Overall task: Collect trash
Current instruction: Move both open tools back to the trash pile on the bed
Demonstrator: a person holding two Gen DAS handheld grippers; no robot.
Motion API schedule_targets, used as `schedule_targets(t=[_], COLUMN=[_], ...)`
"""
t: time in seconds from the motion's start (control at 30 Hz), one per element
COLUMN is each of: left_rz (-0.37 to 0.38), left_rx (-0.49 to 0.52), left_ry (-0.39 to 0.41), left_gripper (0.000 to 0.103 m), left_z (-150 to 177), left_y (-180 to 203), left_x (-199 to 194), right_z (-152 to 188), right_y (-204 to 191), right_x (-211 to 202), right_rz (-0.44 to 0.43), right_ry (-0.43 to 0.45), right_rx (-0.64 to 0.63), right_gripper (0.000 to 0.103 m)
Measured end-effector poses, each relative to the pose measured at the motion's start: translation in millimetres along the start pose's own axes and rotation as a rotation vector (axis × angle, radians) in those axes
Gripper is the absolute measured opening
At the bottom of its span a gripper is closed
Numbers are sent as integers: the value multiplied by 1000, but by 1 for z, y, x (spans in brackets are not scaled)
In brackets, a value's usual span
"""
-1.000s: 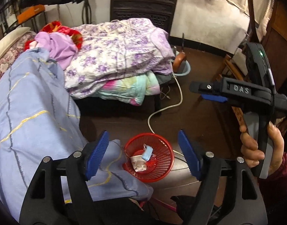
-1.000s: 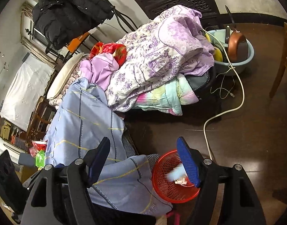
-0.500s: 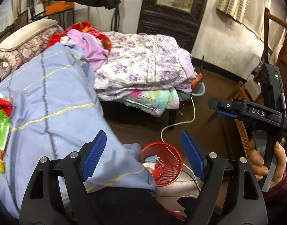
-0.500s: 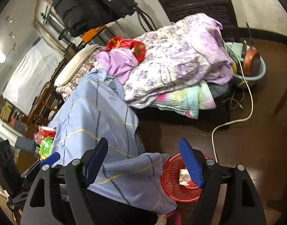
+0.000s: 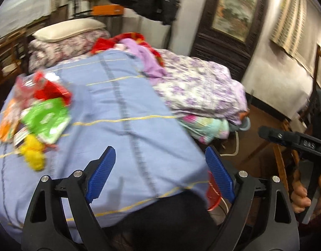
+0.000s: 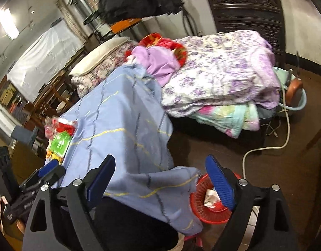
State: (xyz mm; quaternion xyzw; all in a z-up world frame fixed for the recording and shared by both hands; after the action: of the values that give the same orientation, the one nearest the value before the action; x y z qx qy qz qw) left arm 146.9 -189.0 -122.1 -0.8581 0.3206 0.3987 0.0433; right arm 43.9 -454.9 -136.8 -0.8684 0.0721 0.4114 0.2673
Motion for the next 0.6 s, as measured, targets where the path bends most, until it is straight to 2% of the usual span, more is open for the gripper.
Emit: schedule_targets(t=[0.27,0.37,0.5,0.6], left_rz=[-172,-258,-351,-366], left_rx=[-183,-253,-277,-301], left_ry=[18,19,26,23], left_gripper=[88,88,89,91], left_z=[23,36,48,55], left_y=[-110,-154,-186,-202], left_x=[-21,-30,-40,-41], right_z=[9,10,10,8], right_y=[-75,-107,-154,-186], right_x=[35,52,76,96], right_rz=[-43,-70,-117,-150], right_ry=[-88,-120,-157,-176], right_rx=[-128,-182,-247,-288], right_gripper=[87,87,87,89])
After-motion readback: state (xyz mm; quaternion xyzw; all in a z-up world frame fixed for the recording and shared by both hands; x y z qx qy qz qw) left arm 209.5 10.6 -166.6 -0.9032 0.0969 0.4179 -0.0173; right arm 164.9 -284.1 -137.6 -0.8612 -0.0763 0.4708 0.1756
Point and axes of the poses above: each gripper's, at about its wrist camera, not at the fingertips, and x roughly the way its jaws point, y to its right, z to its underside, the point moved 1 cm from there along x, roughly the way its jaws point, and after that the axes turned 2 degrees about -y, right-handed, at the moved point
